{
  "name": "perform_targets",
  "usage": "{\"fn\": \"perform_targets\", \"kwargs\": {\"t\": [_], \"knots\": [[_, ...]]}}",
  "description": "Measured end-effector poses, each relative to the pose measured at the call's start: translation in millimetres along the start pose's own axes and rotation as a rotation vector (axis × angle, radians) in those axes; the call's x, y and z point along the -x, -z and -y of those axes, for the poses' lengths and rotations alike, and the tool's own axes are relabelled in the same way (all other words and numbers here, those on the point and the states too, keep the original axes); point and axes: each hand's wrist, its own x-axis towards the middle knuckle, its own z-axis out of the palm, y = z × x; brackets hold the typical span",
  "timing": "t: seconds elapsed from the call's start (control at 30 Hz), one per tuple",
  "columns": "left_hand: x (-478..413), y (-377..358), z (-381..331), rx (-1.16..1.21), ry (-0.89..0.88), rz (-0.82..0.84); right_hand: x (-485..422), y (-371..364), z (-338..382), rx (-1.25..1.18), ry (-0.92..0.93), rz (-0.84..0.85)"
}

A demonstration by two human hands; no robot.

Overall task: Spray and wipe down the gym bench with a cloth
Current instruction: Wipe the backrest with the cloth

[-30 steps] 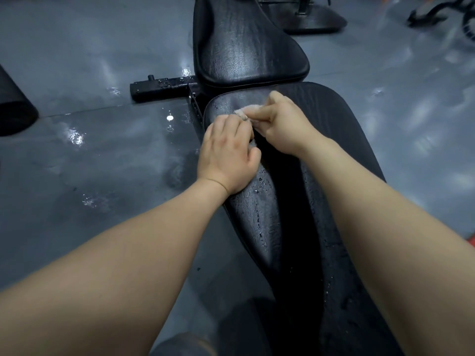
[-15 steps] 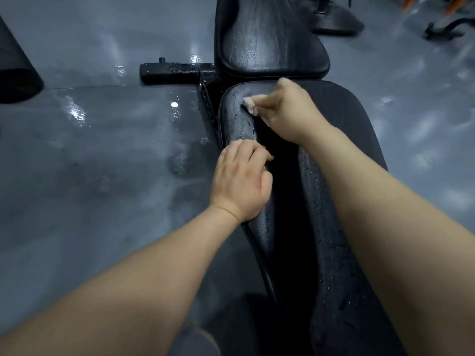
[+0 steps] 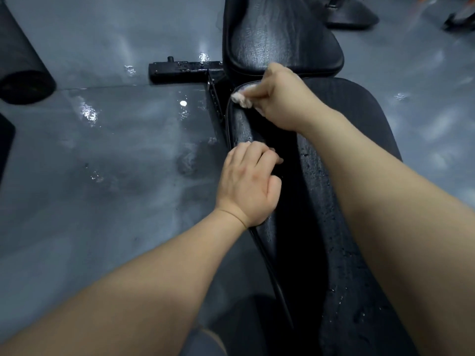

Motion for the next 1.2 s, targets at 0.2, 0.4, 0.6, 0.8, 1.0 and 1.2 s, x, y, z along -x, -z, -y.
{"fn": "perform_targets", "kwargs": {"t": [0.2,0.4,0.6,0.8,1.0,1.2], "knots": [[-1.5,0.7,-1.7,-0.016,0.014,0.009,12.9,-9.3,3.0,0.056,-0.024,0.042],[-0.8,-0.2,0.4,-0.028,-0.015,0.001,77.8,7.6,-19.1,0.017,0.010,0.080],[-0.1,-1.2,-0.4,-0.055,-0.010,0.005,43.6,2.8,-18.8,0.044,-0.092,-0.016],[-0.1,-1.9,-1.0,-0.099,-0.021,0.001,92.6,1.0,-17.9,-0.003,-0.169,-0.027],[-1.5,-3.6,1.8,-0.121,-0.023,-0.025,159.5,6.4,-17.9,-0.001,-0.203,-0.022],[-2.0,-6.5,0.4,-0.197,-0.023,-0.016,141.8,6.0,-15.3,0.111,-0.215,-0.040]]}}
